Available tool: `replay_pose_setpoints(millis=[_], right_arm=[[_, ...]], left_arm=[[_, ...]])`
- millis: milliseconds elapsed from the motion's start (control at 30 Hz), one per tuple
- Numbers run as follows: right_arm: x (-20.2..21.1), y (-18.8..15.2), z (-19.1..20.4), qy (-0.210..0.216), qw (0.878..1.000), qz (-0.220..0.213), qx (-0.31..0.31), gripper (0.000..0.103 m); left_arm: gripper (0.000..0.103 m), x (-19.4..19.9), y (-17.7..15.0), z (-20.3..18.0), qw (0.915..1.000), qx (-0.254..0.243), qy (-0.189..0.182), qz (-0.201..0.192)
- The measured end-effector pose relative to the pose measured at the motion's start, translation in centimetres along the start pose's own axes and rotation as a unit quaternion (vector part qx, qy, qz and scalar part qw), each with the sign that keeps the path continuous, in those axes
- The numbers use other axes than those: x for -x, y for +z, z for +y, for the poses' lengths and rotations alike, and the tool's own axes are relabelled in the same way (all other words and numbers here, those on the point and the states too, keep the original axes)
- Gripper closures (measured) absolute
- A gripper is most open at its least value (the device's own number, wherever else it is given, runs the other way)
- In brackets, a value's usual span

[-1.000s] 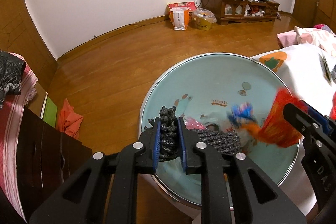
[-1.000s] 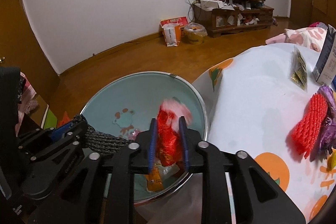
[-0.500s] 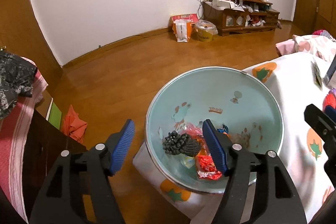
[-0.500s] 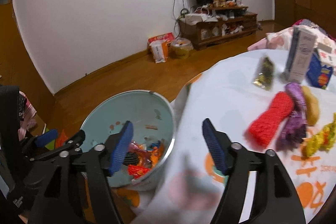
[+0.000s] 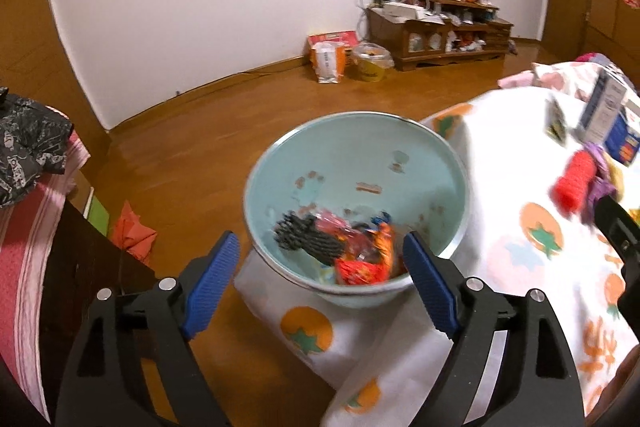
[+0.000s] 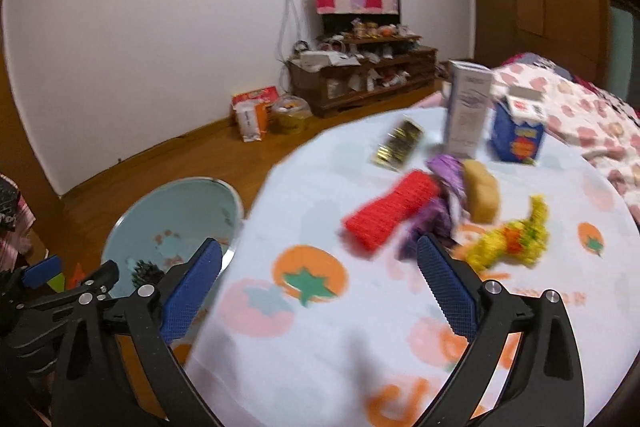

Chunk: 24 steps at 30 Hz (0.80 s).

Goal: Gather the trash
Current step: 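Move both open tools back over the remaining trash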

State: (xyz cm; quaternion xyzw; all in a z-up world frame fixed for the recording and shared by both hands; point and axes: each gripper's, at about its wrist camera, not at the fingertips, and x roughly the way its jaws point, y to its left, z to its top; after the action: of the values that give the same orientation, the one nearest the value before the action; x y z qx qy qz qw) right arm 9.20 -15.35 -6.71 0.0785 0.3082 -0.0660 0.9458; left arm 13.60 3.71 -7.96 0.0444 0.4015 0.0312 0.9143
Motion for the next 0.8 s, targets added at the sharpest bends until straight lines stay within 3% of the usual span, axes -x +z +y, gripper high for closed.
replay_pose_setpoints(millis=[500, 700, 800], right_arm=[[2.8, -4.5, -12.0, -0.075, 0.993, 0.036, -0.09, 0.008], [3.1, -5.5, -16.3, -0.105, 0.988, 0.04, -0.106, 0.009], [2.7, -4.7, -18.3, -0.106, 0.986, 0.042, -0.122, 0.02]], left_arm=[[0.018, 2.9, -4.2, -7.8, 0.9939, -0.082, -0.073, 0.011], [0.018, 2.2, -5.5, -9.8, 0.99, -0.113, -0.08, 0.028], [0.018, 1.5, -5.3, -10.2, 0.9896, -0.115, -0.08, 0.034]])
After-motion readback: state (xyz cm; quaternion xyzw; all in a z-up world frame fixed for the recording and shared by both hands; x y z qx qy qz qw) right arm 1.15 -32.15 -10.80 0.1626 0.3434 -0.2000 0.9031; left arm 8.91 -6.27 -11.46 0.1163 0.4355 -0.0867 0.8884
